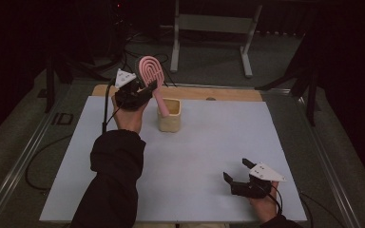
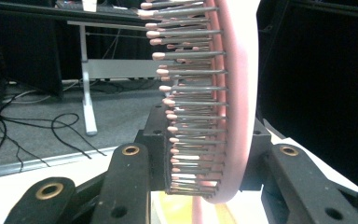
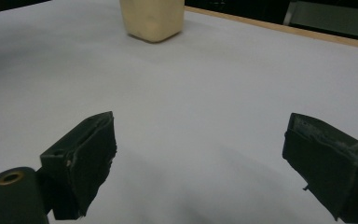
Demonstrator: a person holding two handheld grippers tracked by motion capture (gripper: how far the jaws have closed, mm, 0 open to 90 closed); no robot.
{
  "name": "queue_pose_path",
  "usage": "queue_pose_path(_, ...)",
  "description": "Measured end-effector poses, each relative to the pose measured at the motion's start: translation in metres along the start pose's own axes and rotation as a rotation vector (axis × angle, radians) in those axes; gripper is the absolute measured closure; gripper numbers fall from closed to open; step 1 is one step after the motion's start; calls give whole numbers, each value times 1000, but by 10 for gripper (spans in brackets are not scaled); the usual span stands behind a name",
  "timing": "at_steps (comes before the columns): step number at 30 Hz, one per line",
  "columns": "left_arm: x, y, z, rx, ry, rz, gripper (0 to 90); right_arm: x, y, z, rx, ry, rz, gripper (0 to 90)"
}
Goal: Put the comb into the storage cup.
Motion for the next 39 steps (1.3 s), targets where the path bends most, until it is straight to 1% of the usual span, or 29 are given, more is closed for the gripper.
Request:
queue_pose_path(10,-3,0,0,8,2,-23,648,-2,-1,0,-3,5,-4,93)
queue_pose_path(17,-3,-3,0,19,12,-37,647,-3,-2,1,-9,6,-5,94)
queue_pose_path(24,-3,-4,1,23,12,-43,647,-3,-2,2,-13,6,-6,94)
queue_pose_path(31,-3,-6,1,31,23,-48,647,-4,-3,3,-17,7,-7,94)
queue_pose_path(39,-1,-10,4,35,30,-44,646,-4,-3,3,-17,7,-8,94)
Point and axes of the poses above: each handheld gripper's, and its own axes: y roughly backward along the jaws, z roughly out of its underside, x roughly to its right, the point moved 10 cm from there along -y, roughly forward along the jaws
